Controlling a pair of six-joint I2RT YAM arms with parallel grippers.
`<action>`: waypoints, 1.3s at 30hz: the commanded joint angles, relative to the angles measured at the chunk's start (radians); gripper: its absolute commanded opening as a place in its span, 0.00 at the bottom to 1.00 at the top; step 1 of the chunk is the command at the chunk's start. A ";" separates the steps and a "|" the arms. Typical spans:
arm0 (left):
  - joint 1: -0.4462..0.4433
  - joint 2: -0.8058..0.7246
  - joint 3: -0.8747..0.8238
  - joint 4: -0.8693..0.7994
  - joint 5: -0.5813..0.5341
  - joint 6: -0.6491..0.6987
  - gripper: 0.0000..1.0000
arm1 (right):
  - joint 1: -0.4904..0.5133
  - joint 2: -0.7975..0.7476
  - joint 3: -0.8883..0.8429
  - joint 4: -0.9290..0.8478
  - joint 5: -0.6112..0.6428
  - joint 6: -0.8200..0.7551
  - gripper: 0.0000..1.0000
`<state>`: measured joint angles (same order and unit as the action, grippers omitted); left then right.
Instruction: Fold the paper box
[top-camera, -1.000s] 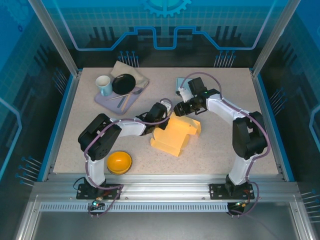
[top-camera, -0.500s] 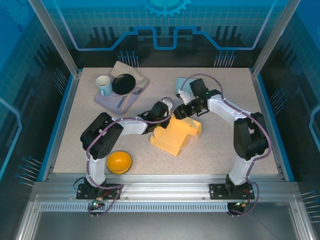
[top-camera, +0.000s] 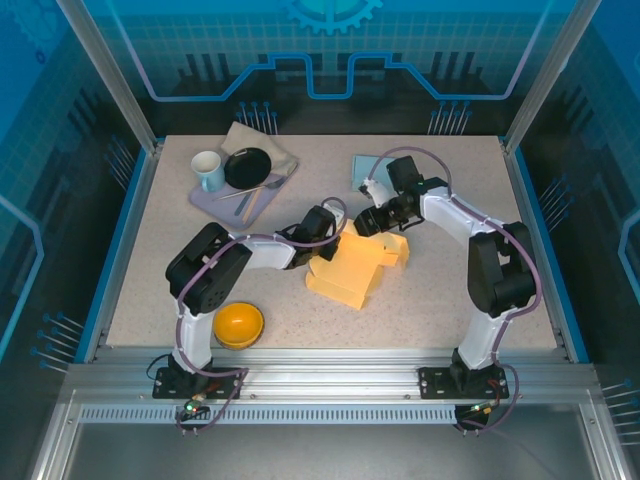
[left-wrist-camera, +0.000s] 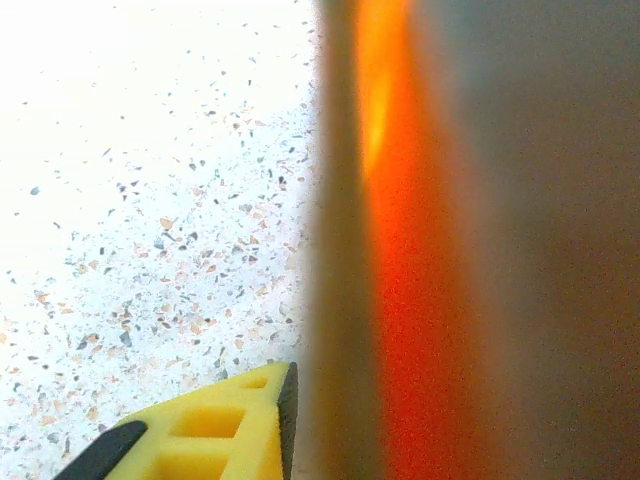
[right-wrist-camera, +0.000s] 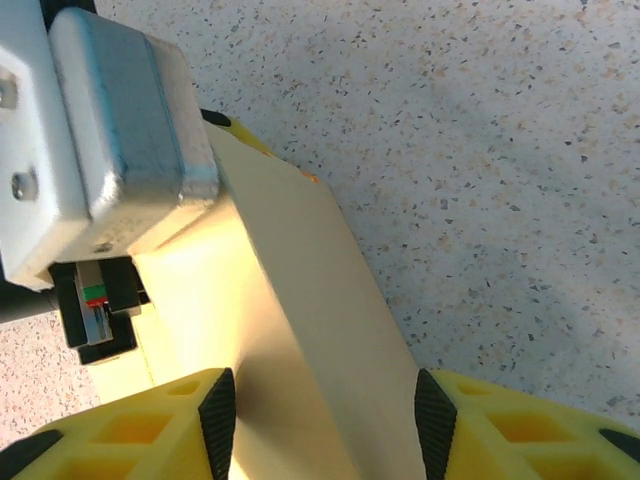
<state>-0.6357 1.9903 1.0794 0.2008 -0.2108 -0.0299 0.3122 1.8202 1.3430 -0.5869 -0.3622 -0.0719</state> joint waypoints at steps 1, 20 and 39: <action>0.025 -0.004 -0.032 -0.058 0.011 -0.051 0.21 | -0.023 0.030 0.004 -0.060 0.023 -0.014 0.51; -0.014 0.073 0.037 -0.158 -0.171 -0.106 0.01 | -0.058 -0.009 -0.012 0.018 0.149 0.184 0.52; -0.017 0.103 0.078 -0.229 -0.219 -0.134 0.01 | 0.060 -0.260 -0.098 -0.078 0.274 0.599 0.59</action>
<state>-0.6594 2.0377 1.1702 0.1093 -0.3790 -0.1638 0.3523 1.5166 1.2881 -0.6468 -0.1120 0.4488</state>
